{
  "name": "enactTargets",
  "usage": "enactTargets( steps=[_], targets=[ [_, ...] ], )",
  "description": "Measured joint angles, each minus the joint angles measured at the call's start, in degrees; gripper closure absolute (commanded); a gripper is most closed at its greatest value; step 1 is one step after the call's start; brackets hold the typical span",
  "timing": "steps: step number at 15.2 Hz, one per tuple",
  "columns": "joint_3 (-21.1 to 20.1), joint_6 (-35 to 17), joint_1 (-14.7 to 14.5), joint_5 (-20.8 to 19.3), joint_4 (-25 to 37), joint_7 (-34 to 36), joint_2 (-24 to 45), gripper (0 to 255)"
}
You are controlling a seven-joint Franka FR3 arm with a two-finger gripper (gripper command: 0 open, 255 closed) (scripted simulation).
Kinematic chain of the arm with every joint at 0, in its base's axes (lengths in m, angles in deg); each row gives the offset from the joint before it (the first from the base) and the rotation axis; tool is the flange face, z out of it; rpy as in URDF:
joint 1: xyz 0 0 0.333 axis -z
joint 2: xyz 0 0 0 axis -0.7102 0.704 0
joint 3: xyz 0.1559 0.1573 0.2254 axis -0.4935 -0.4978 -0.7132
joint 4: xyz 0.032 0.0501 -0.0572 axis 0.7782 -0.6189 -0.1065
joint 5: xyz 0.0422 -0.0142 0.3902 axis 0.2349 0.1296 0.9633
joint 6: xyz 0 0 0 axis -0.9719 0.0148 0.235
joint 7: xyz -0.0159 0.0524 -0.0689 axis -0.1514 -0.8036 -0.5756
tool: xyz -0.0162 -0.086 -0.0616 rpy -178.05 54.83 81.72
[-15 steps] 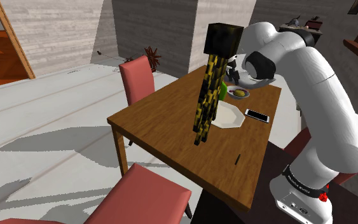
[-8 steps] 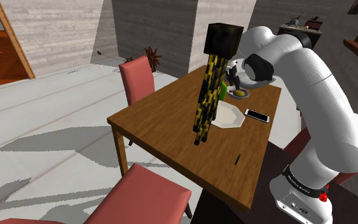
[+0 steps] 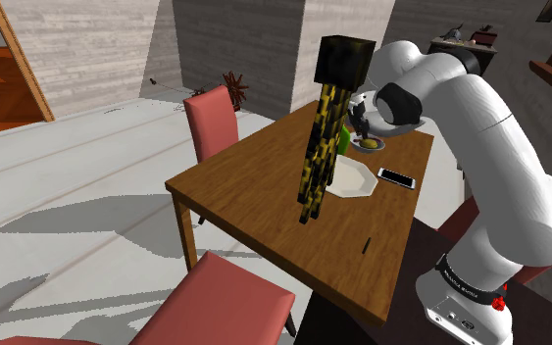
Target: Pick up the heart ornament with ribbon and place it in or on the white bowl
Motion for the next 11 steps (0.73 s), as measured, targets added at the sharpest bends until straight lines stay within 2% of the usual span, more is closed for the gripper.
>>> enactTargets(
  steps=[11],
  targets=[
    [0.28, 0.88, -0.13, -0.20, 0.37, -0.17, -0.58, 255]
  ],
)
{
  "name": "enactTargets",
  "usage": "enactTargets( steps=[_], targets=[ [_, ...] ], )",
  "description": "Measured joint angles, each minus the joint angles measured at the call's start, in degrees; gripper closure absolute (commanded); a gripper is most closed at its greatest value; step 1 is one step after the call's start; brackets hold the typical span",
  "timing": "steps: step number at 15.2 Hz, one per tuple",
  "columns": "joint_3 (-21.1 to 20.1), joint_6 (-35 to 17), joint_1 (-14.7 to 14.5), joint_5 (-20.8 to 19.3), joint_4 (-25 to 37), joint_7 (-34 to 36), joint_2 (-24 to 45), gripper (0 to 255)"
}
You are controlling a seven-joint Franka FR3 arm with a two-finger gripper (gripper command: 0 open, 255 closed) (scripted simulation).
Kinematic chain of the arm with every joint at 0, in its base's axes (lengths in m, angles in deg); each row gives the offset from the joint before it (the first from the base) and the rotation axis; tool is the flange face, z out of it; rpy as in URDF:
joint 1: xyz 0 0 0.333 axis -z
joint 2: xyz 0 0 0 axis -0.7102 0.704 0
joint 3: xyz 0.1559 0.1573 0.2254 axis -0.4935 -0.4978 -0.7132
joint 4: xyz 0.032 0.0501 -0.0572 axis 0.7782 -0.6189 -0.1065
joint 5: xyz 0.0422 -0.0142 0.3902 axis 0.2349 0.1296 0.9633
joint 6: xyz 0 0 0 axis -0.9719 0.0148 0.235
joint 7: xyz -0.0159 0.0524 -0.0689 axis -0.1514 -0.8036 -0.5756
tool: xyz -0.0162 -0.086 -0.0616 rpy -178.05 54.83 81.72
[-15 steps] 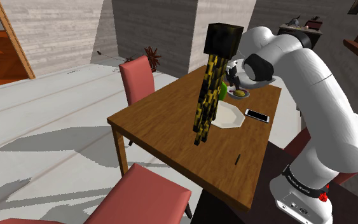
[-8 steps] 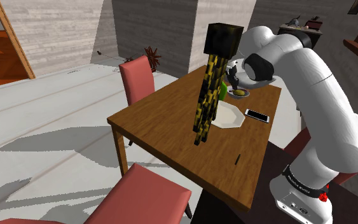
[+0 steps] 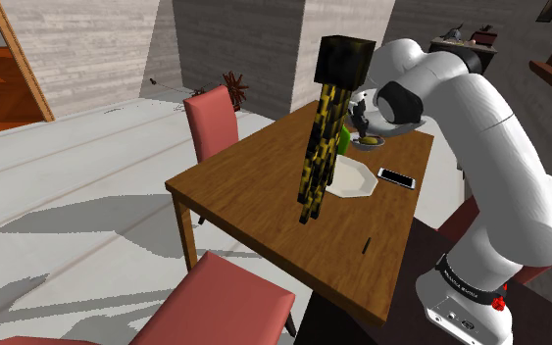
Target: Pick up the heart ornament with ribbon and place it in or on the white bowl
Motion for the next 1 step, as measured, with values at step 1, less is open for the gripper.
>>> enactTargets(
  steps=[1],
  targets=[
    [0.14, 0.27, -0.06, -0.13, 0.01, -0.10, -0.26, 255]
  ],
)
